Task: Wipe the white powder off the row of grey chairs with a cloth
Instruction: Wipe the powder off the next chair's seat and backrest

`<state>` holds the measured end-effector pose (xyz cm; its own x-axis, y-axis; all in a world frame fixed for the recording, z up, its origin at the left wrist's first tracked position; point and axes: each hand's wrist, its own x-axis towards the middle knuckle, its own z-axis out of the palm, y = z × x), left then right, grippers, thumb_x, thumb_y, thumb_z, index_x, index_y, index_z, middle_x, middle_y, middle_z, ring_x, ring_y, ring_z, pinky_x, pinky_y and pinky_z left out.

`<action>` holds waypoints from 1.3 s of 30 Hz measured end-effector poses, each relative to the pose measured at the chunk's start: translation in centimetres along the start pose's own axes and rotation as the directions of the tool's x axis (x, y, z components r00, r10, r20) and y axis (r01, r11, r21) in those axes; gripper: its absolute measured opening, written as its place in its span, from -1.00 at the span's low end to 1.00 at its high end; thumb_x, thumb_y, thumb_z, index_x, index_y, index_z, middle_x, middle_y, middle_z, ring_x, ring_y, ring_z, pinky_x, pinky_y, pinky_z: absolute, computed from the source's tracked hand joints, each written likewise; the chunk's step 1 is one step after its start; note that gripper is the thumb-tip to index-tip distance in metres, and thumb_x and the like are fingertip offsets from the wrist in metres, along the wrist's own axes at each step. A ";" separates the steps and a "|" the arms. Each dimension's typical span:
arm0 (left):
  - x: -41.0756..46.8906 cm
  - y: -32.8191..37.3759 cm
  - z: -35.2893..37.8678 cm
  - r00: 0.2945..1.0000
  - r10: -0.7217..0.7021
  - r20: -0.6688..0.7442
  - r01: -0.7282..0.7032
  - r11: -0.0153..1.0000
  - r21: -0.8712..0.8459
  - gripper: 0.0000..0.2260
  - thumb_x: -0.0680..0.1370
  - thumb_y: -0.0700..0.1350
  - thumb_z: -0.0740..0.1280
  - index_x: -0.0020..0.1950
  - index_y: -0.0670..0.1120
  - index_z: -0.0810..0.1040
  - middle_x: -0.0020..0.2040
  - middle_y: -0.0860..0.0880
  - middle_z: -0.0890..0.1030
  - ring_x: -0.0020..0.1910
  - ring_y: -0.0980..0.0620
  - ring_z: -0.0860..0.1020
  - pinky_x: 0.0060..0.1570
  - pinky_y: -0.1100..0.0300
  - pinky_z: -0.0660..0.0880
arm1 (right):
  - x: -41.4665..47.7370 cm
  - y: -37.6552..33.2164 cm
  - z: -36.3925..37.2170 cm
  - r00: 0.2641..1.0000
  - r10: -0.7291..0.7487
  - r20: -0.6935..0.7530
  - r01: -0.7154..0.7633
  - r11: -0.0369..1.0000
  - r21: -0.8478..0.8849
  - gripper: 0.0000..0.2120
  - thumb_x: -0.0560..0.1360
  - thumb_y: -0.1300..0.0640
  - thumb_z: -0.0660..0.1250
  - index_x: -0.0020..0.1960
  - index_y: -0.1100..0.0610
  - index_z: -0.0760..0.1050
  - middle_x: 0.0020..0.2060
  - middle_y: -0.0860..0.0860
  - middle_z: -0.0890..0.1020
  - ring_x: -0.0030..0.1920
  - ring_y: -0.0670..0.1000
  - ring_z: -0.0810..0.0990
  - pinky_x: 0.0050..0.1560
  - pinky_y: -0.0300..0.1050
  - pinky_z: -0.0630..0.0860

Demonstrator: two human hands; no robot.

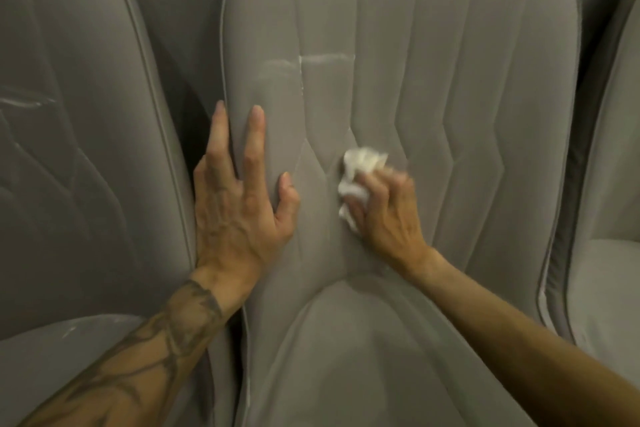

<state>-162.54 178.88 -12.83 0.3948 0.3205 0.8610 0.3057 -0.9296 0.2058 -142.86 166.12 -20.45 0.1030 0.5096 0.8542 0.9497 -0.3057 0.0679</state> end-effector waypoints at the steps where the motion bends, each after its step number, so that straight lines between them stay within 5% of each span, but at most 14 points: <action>1: 0.1 0.0 0.0 1.000 0.002 0.001 -0.002 1.000 0.000 -0.32 0.59 -0.02 0.31 0.66 -0.16 0.17 0.60 -0.36 0.19 0.51 -0.30 0.29 0.38 -0.10 0.33 | -2.5 -0.3 0.5 0.985 -0.133 0.112 0.132 0.991 0.008 -0.70 0.63 -0.02 0.29 0.26 0.12 0.54 0.15 0.21 0.56 -0.02 0.27 0.57 -0.03 0.07 0.40; 4: 0.0 -0.1 0.1 1.000 0.004 -0.006 -0.004 1.000 -0.004 -0.33 0.60 -0.02 0.29 0.66 -0.17 0.18 0.60 -0.37 0.20 0.50 -0.31 0.30 0.37 -0.11 0.34 | -5.3 0.1 -0.4 0.820 -0.495 0.287 0.522 0.852 -0.021 -0.71 0.64 -0.04 0.24 0.27 0.11 0.43 0.20 0.16 0.45 -0.08 0.17 0.55 -0.13 0.02 0.41; 6: 0.0 0.0 0.1 1.000 -0.002 -0.007 0.002 1.000 -0.013 -0.33 0.60 -0.01 0.28 0.66 -0.16 0.17 0.60 -0.36 0.20 0.48 -0.31 0.31 0.37 -0.09 0.33 | -2.0 0.9 -1.3 0.796 -0.548 0.257 0.572 0.820 -0.026 -0.70 0.67 -0.06 0.16 0.27 0.11 0.42 0.20 0.15 0.45 -0.06 0.16 0.51 -0.15 0.02 0.45; 9: 0.0 -0.1 0.1 1.000 -0.006 -0.005 0.005 1.000 -0.009 -0.33 0.59 0.00 0.29 0.66 -0.14 0.16 0.60 -0.36 0.20 0.47 -0.30 0.32 0.37 -0.09 0.32 | 7.2 1.4 -3.1 0.984 -0.176 -0.034 0.177 0.984 0.023 -0.65 0.64 -0.03 0.26 0.30 0.17 0.50 0.21 0.22 0.52 0.10 0.23 0.52 0.08 0.14 0.50; 11: 0.0 -0.2 0.1 1.000 0.001 -0.010 -0.001 1.000 -0.004 -0.33 0.59 0.00 0.29 0.66 -0.14 0.17 0.61 -0.36 0.19 0.47 -0.29 0.31 0.37 -0.09 0.34 | 11.7 0.4 -3.8 0.946 0.195 -0.259 -0.176 0.980 0.097 -0.72 0.64 0.03 0.28 0.27 0.17 0.41 0.16 0.22 0.47 0.14 0.20 0.46 0.16 0.12 0.45; 12: 0.0 -0.2 0.1 1.000 0.003 -0.010 -0.003 1.000 -0.003 -0.33 0.59 0.00 0.30 0.66 -0.14 0.17 0.61 -0.36 0.19 0.47 -0.29 0.31 0.37 -0.10 0.34 | 12.3 -0.8 -3.8 0.915 0.251 -0.317 -0.223 0.967 0.121 -0.74 0.64 0.04 0.27 0.25 0.16 0.37 0.14 0.20 0.44 0.12 0.19 0.44 0.14 0.13 0.45; 18: -0.1 -0.3 0.2 1.000 -0.004 -0.009 0.004 1.000 0.007 -0.34 0.60 0.00 0.29 0.66 -0.15 0.20 0.60 -0.36 0.20 0.44 -0.30 0.35 0.35 -0.11 0.35 | 7.8 -2.4 -4.0 0.994 -0.078 -0.070 0.086 0.989 0.122 -0.71 0.63 0.06 0.28 0.28 0.17 0.35 0.13 0.22 0.48 0.09 0.20 0.45 0.10 0.14 0.47; 24: -0.1 -0.2 -0.1 1.000 -0.004 -0.011 0.005 0.999 0.034 -0.35 0.60 0.01 0.29 0.66 -0.14 0.21 0.60 -0.36 0.21 0.44 -0.27 0.34 0.36 -0.13 0.37 | 19.9 -2.1 -6.2 0.919 0.163 -0.359 -0.114 0.981 0.154 -0.69 0.65 0.04 0.24 0.14 0.31 0.47 0.02 0.24 0.48 0.02 0.20 0.49 0.05 0.15 0.47; 27: -0.2 0.0 -0.2 1.000 0.007 -0.007 -0.006 0.998 0.060 -0.35 0.61 0.01 0.29 0.66 -0.13 0.22 0.61 -0.34 0.21 0.38 -0.27 0.38 0.34 -0.16 0.38 | 17.6 -3.6 -5.2 0.931 0.149 -0.333 -0.094 0.980 0.175 -0.72 0.65 0.05 0.24 0.14 0.29 0.46 0.05 0.24 0.48 0.07 0.21 0.49 0.12 0.14 0.47; 33: -0.1 0.2 -0.9 0.999 0.011 0.047 -0.020 0.980 0.198 -0.36 0.65 0.06 0.21 0.69 -0.12 0.14 0.62 -0.32 0.19 0.35 -0.32 0.44 0.33 -0.17 0.40 | 17.0 -2.7 -6.5 0.975 -0.109 -0.196 0.119 0.992 0.043 -0.75 0.68 0.00 0.19 0.19 0.17 0.42 0.04 0.25 0.50 0.06 0.21 0.48 0.10 0.09 0.42; 36: 0.1 -0.1 -1.9 0.994 0.061 0.093 -0.086 0.952 0.295 -0.38 0.70 0.09 0.15 0.69 -0.14 0.12 0.61 -0.34 0.22 0.33 -0.30 0.47 0.32 -0.18 0.39 | 22.1 -2.7 -7.5 0.948 0.012 -0.318 -0.013 1.000 0.000 -0.65 0.67 -0.05 0.15 0.16 0.24 0.48 0.06 0.26 0.51 0.05 0.24 0.51 0.09 0.06 0.41; 39: 0.7 -1.0 -3.1 0.979 0.167 0.120 -0.200 0.910 0.362 -0.43 0.72 0.10 0.11 0.67 -0.14 0.16 0.56 -0.34 0.30 0.38 -0.29 0.44 0.37 -0.21 0.32 | 21.9 -4.4 -6.5 0.909 0.155 -0.387 -0.108 0.984 0.139 -0.67 0.65 -0.02 0.18 0.15 0.25 0.48 0.06 0.22 0.51 0.05 0.17 0.51 0.09 0.04 0.45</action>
<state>-165.24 179.45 -11.00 0.5414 0.1799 0.8213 0.5131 -0.8445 -0.1533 -146.75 173.39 1.28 0.1261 0.1048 0.9865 0.9649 -0.2441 -0.0974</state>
